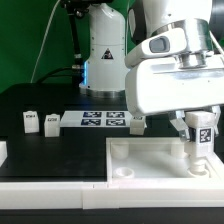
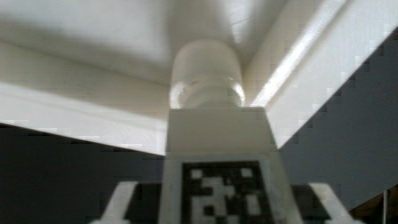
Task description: Assemble one leg
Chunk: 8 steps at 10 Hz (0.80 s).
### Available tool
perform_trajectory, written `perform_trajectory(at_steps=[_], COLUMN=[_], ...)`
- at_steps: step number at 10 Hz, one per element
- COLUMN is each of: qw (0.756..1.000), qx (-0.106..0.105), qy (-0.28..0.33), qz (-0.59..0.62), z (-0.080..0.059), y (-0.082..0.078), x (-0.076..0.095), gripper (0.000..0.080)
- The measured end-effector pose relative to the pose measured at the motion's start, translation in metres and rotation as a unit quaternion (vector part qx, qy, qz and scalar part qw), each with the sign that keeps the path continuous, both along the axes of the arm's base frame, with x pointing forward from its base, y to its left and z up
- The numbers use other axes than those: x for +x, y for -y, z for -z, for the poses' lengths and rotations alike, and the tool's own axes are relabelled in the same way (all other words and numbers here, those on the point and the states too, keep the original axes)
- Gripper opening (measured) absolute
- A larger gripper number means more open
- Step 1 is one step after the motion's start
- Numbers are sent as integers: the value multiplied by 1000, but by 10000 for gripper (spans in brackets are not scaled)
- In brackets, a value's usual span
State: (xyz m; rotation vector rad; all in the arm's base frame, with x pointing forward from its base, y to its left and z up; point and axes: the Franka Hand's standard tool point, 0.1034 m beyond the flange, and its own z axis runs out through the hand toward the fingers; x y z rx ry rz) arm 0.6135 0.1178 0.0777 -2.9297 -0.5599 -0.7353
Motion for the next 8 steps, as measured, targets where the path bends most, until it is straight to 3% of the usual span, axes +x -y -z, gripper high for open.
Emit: perform_trajectory(at_steps=[8], qw=[1000], qx=[2], qy=[-7], qz=[3], z=[12], y=[2], x=[5], gripper=[274])
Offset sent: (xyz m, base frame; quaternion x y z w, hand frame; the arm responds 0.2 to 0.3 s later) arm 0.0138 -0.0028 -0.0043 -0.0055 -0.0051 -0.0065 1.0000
